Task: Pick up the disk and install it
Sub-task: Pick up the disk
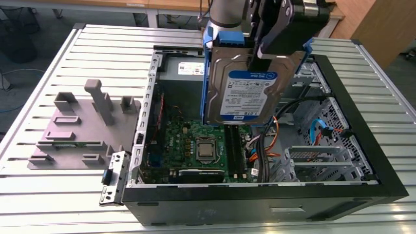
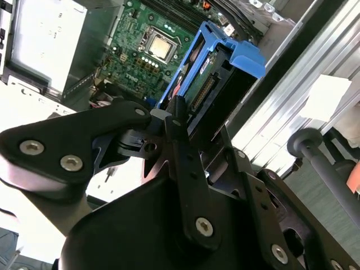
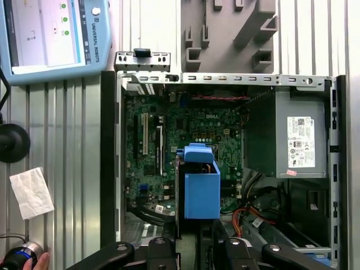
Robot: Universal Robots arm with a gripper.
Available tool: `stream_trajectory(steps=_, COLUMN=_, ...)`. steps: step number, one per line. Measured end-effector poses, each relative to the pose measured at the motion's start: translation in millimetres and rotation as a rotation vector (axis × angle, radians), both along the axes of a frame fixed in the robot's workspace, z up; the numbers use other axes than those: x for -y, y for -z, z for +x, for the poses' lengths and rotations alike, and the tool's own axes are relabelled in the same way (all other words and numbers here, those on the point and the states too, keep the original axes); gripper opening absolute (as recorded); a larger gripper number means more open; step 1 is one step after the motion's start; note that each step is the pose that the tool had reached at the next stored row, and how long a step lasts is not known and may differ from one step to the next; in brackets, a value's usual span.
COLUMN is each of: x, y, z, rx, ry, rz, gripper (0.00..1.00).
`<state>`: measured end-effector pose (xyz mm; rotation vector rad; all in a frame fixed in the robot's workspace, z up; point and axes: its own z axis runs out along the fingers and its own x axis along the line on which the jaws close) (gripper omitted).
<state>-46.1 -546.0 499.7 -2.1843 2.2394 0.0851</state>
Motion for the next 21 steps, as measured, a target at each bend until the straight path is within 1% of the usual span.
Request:
stream_trajectory(steps=5, x=9.4, y=0.8, z=0.0, rx=0.0, ry=0.0, rz=0.0, gripper=0.35)
stream_trajectory(steps=8, x=14.2, y=1.1, z=0.0, rx=0.0, ry=0.0, rz=-0.0002, gripper=0.35)
stream_trajectory(steps=10, x=19.3, y=1.6, z=0.0, rx=0.0, ry=0.0, rz=0.0, gripper=0.35)
stream_trajectory(steps=11, x=20.6, y=1.7, z=0.0, rx=0.0, ry=0.0, rz=0.0, gripper=0.35)
stream_trajectory(steps=13, x=22.0, y=2.0, z=-0.1, rx=0.0001, ry=0.0, rz=0.0001, gripper=0.35)
stream_trajectory(steps=17, x=22.2, y=3.1, z=0.3, rx=0.0, ry=0.0, rz=-0.0003, gripper=0.35)
stream_trajectory(steps=21, x=22.3, y=4.0, z=4.1, rx=0.0001, ry=0.0, rz=-0.0002, gripper=0.35)
